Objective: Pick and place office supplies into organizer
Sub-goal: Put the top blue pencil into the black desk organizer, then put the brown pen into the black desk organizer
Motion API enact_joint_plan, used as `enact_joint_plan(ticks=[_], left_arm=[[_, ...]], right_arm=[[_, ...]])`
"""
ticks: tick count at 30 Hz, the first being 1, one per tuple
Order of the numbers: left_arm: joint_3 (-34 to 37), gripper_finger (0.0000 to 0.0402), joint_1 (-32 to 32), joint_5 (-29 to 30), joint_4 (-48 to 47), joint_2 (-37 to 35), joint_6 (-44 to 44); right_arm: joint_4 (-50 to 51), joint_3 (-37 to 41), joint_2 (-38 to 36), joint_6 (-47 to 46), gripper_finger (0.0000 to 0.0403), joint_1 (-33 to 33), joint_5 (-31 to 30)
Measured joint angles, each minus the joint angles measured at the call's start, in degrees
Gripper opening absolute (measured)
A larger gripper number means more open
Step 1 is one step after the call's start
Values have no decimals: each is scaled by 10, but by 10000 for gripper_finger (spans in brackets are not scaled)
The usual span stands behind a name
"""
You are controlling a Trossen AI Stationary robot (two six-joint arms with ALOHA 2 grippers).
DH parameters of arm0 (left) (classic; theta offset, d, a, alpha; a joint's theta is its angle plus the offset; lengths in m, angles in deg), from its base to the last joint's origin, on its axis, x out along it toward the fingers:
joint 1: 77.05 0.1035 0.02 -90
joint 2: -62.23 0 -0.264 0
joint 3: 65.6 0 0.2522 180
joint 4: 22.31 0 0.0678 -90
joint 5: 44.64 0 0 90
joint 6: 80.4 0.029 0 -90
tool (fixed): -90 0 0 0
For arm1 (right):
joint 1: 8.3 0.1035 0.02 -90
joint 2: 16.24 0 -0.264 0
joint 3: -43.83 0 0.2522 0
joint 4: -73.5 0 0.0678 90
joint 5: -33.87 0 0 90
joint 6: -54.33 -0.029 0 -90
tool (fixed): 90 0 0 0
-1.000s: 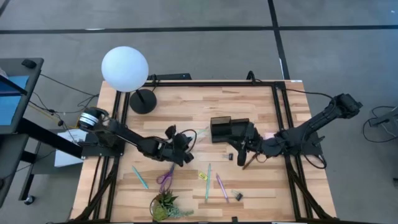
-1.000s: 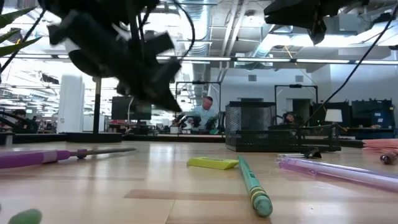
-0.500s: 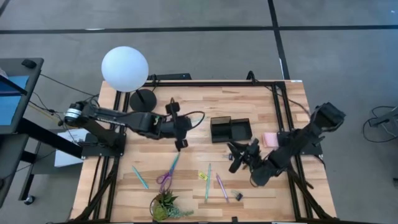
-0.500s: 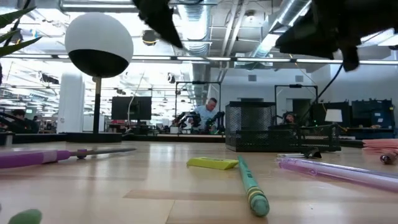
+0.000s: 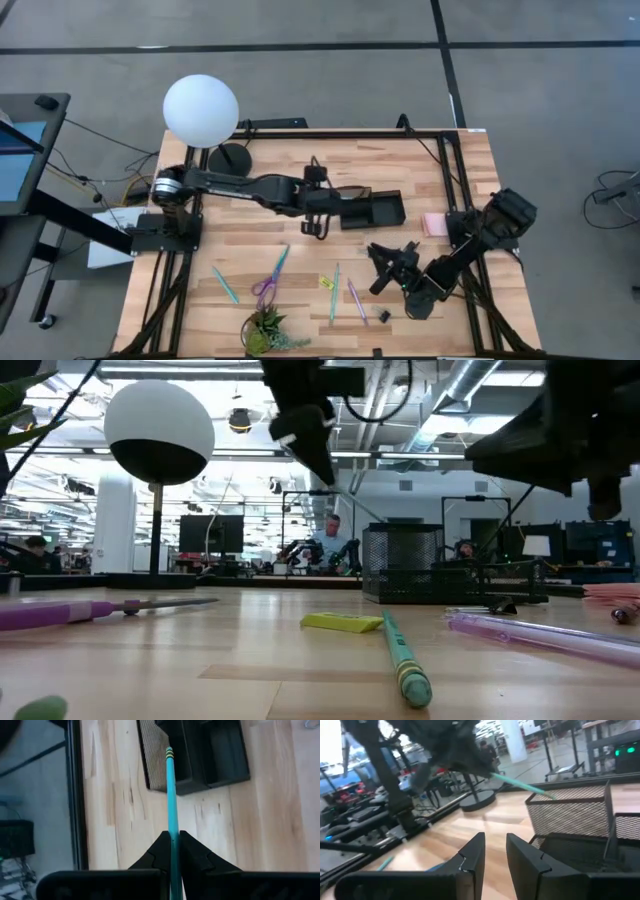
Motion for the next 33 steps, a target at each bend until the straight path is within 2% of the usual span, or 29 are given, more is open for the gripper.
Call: enact_joint_plan(ticks=[3,10,14,17,24,33], left_arm=[[-34,5,4,0,-8,21,33],[-117,5,25,-1,-69,74,167],[-176,7,41,-3,-113,111,213],[-206,22,50,-26,-150,139,246],[-222,60,48,-21,-137,167,278],[-232,105,35,0,-111,170,273]], right_arm=[[0,0,0,-5,72,16,9],[-8,-3,20,-36,72,13,80],[-8,-18,56,-71,72,-2,99],[-9,-39,92,-96,72,-12,103],[-11,-93,159,-101,72,-16,106],[-7,-101,164,-100,72,-12,102]])
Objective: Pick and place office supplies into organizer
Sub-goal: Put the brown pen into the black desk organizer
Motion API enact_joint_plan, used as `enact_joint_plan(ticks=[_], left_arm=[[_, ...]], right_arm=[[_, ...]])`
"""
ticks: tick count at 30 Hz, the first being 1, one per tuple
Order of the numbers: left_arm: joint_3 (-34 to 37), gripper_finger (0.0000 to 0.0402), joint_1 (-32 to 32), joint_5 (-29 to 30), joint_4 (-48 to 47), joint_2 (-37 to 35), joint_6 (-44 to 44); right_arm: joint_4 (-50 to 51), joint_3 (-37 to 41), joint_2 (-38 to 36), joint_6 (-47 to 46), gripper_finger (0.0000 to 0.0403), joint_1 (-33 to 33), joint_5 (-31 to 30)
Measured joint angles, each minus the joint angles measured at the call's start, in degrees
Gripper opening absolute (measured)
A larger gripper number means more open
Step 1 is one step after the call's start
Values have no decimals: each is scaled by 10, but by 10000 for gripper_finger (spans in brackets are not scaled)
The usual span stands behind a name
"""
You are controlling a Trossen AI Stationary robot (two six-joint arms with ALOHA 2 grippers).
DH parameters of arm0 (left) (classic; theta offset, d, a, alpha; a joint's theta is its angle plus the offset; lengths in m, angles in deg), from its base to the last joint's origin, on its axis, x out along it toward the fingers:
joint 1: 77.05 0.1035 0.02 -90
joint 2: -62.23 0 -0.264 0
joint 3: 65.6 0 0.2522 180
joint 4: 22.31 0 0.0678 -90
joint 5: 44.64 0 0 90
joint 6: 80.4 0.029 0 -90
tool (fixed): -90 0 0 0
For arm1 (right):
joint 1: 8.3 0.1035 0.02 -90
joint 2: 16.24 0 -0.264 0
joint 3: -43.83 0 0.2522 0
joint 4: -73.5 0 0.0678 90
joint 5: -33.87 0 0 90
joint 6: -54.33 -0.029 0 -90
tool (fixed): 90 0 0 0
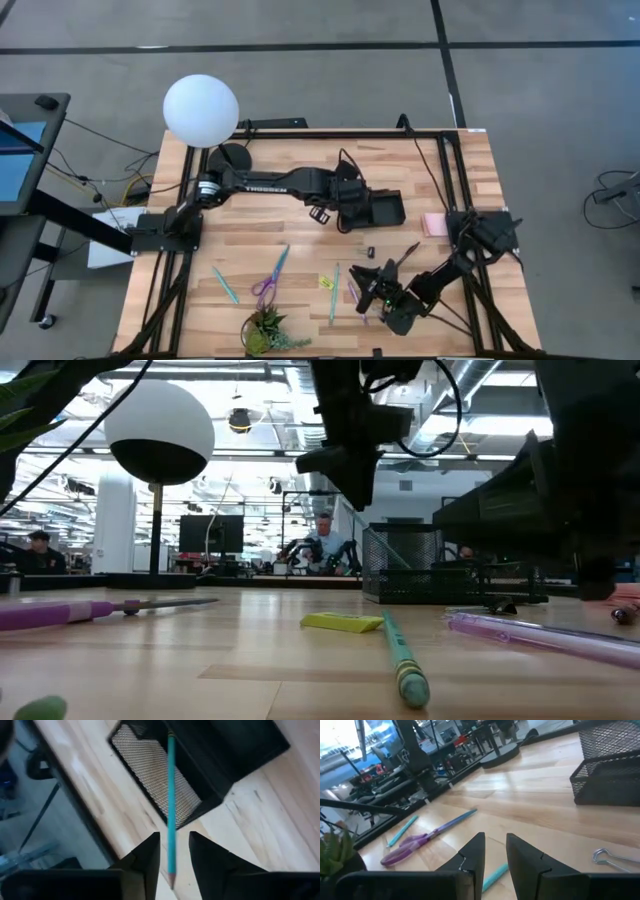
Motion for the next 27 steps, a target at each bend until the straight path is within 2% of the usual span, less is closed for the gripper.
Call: enact_joint_plan(ticks=[6,11,15,22,24,27], left_arm=[[-56,126,-22,66,-27,0,-57],[-169,127,-28,51,-127,-3,-164],[-136,127,-21,54,-132,-61,-275],[-134,128,-7,-13,-282,-137,-445],[-125,128,-18,-2,-291,-157,-466],[-92,128,-36,58,-294,-199,-493]], right_arm=[[12,6,-58,63,72,9,-1],[52,5,-146,129,72,22,-2],[118,5,-212,132,72,34,-1],[286,5,-300,146,72,56,3],[328,5,-317,132,72,54,19],[423,5,-348,54,71,46,78]])
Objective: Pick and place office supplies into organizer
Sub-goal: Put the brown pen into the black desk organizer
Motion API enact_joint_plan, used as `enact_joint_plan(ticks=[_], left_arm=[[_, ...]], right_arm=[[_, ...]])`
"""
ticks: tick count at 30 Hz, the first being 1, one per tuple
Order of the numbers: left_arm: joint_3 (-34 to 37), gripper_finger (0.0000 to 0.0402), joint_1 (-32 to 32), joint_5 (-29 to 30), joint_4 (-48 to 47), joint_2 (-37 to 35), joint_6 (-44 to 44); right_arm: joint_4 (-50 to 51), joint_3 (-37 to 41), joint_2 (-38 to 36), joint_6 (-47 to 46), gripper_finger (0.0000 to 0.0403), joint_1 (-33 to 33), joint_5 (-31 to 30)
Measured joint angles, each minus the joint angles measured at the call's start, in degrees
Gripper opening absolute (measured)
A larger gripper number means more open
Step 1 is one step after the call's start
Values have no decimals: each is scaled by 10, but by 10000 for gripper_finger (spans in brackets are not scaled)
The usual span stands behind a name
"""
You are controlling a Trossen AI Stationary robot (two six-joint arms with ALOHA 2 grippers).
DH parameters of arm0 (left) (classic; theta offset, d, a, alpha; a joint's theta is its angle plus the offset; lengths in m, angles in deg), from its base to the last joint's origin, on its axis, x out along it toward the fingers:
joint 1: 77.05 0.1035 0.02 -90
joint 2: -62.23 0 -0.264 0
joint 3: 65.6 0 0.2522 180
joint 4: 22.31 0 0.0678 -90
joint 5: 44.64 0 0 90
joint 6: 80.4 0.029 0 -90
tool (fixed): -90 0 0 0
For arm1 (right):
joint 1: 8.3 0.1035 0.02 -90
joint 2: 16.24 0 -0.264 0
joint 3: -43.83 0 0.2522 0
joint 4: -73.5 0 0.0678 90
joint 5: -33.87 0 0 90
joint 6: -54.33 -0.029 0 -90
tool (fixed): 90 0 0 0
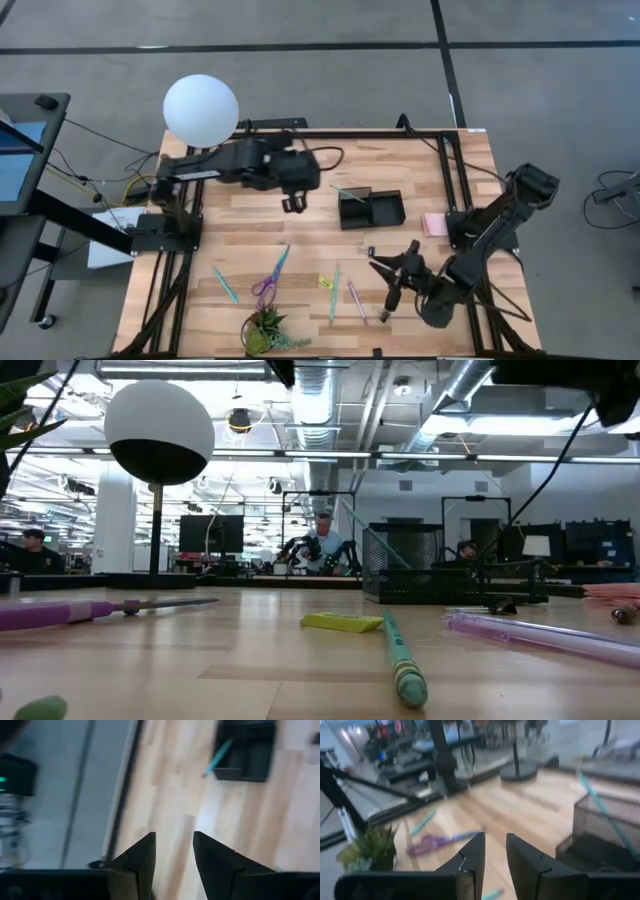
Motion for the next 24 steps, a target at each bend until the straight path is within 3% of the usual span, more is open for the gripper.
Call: enact_joint_plan(ticks=[5,7,11,17,20,24], left_arm=[[87,128,-26,75,-10,-102,-62],[142,128,-36,81,1,-160,-95],[313,128,-57,92,102,-273,-136],[608,128,-82,56,401,-412,-98],[699,128,-81,22,506,-452,-82],[760,128,-78,18,541,-490,-80]], right_arm=[[253,0,-58,-190,64,-28,183],[326,1,-74,-211,62,-43,253],[318,1,-87,-103,61,-65,342],[298,0,-87,69,61,-78,519],[297,0,-81,92,61,-82,538],[298,0,-68,93,61,-102,538]])
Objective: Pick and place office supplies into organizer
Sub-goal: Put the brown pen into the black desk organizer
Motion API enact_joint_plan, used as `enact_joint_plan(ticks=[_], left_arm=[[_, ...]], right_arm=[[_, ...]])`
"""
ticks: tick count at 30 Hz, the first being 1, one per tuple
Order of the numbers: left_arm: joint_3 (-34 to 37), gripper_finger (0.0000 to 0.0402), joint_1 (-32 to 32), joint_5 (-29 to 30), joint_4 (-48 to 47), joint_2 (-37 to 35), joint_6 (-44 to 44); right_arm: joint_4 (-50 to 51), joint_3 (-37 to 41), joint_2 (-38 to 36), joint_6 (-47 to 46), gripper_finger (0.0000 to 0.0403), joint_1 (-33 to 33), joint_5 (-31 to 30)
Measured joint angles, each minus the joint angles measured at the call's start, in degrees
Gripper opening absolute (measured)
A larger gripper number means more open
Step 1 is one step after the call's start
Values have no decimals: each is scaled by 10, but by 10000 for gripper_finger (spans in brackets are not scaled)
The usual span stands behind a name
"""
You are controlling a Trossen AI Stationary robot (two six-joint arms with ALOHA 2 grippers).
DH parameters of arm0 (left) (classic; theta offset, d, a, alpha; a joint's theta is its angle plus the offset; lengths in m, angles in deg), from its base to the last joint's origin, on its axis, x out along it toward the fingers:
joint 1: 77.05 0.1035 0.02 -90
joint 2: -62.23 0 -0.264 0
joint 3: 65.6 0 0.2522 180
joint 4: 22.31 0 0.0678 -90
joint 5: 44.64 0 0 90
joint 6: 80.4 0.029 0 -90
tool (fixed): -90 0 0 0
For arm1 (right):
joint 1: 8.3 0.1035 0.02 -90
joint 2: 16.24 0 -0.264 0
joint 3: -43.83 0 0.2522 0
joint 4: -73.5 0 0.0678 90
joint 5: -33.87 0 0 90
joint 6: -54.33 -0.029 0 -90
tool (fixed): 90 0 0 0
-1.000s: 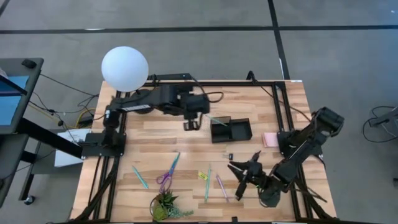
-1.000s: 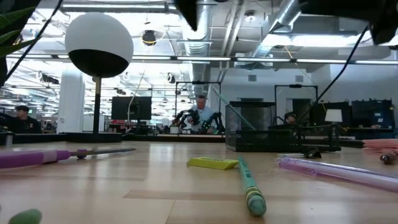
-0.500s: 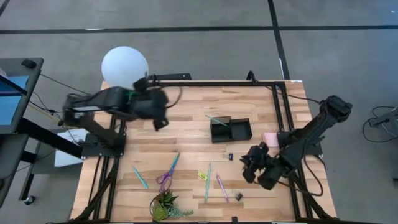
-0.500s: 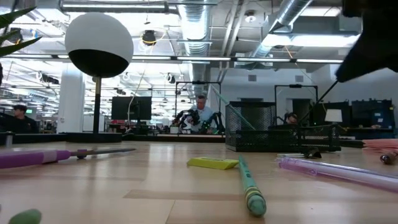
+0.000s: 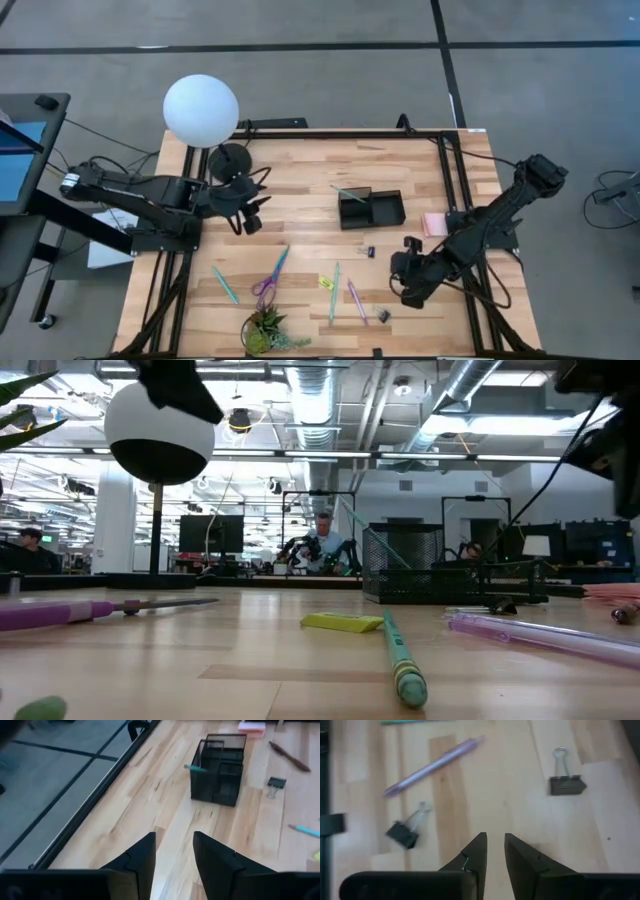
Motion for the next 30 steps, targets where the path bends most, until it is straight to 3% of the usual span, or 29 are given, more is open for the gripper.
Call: enact_joint_plan(ticks=[6,12,20,30], left_arm=[[36,128,0,0,-9,-42,-15],[48,128,0,-1,-19,-68,-36],[48,128,0,-2,-13,-79,-39],[48,128,0,-13,-13,-79,-40]], right_arm=[[4,0,46,4,81,-47,55],[5,-3,93,82,127,-82,121],[82,-29,131,223,173,-94,120],[114,-33,180,255,168,-90,115]])
